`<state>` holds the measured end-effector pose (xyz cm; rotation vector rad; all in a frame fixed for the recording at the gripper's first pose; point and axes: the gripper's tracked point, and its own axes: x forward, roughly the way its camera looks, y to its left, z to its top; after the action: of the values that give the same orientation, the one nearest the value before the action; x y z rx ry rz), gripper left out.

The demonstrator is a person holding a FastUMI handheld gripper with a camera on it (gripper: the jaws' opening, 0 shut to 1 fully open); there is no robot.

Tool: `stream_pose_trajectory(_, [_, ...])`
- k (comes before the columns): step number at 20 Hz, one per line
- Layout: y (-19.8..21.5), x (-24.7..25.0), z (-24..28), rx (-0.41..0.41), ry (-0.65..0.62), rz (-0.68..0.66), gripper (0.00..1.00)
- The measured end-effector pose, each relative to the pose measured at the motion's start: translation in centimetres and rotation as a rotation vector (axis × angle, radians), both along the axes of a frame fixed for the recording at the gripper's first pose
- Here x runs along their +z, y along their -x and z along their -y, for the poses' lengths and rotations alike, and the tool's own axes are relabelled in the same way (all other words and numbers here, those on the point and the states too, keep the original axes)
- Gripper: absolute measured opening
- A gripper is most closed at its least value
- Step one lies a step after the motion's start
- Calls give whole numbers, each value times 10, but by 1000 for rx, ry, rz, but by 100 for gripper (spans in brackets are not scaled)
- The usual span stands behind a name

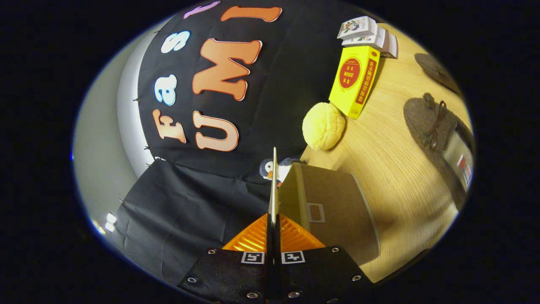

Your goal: Open the storage box then place both shoes into the box .Put the left shoe in first, then the right shoe, with the right side of both shoes facing outward in a uniform manner.

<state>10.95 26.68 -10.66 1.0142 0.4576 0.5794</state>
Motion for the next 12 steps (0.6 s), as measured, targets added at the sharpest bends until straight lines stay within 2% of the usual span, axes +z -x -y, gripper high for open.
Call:
stream_pose_trajectory(6, [5,53,-34,-6,98,81,0])
stream_pose_trajectory(12, [17,101,-106,31,175,128,1])
